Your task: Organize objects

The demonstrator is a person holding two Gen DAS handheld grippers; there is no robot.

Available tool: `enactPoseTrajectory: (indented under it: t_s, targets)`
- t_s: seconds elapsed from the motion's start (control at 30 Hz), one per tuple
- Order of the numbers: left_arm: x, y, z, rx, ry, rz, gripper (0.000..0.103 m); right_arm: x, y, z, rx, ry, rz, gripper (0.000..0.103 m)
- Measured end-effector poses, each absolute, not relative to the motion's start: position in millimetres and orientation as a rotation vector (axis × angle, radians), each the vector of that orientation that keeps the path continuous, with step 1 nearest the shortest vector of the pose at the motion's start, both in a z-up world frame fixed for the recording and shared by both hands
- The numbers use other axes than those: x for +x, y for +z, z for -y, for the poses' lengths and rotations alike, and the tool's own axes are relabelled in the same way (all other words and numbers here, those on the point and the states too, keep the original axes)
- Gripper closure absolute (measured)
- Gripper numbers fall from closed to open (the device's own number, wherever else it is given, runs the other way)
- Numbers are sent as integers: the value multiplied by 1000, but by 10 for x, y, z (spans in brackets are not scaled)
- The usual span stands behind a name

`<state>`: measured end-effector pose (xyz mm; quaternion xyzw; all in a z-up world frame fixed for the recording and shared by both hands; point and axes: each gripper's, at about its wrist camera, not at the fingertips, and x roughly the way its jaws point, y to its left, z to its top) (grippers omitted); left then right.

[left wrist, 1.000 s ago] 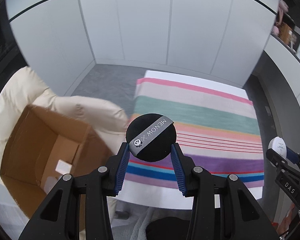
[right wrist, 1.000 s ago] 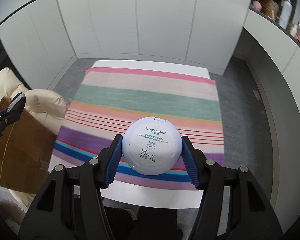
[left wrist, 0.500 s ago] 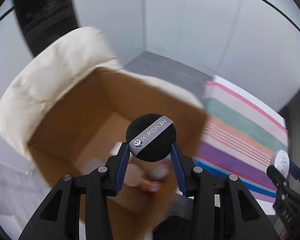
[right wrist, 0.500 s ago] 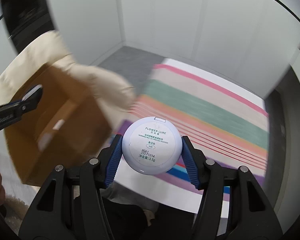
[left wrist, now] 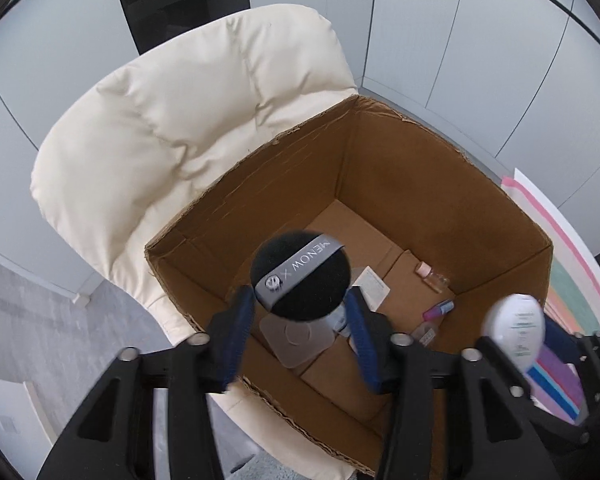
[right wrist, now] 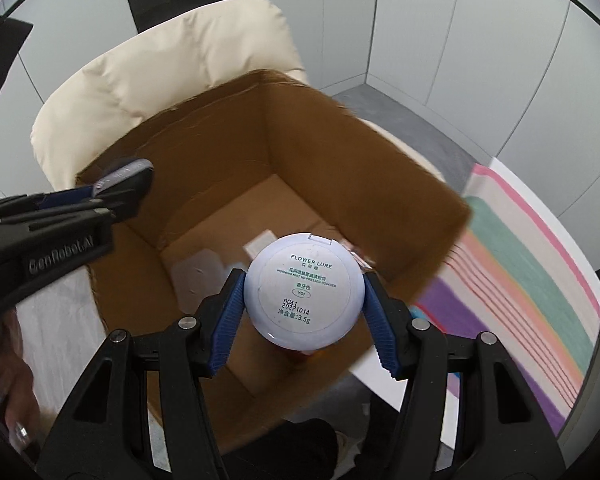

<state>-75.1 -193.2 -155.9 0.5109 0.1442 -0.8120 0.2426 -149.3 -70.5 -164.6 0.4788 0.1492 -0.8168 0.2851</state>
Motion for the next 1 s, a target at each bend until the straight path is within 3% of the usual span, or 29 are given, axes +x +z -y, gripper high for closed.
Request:
enactPoseTrajectory:
  t_s: [0.07, 0.13, 0.4, 0.6, 0.73, 1.0]
  targets:
    - [-775, -1536, 1934, 1404, -2233, -410, 21, -1505, -1662, 761, 1297, -2189, -394, 11]
    - [-798, -1465, 1907, 1393, -2258, -407, 13, -1512, -1626, 744, 1285, -2224, -384, 4]
    - [-883, -1364, 1646, 1430, -2341, -299, 13, -1644, -1472, 398, 1346, -2330, -310, 1]
    - [-904, -1070, 1282, 1465, -2418, -103, 12, -1623, -1340, -116, 1478, -2443, -165, 1]
    - [-889, -791, 1031, 1499, -2494, -25, 2, -1513, -1045, -479, 1561, -2487, -109, 1]
    - [-810, -432, 419, 1749, -2506, 82, 2, -999, -389, -1160, 1578, -2658, 121, 1]
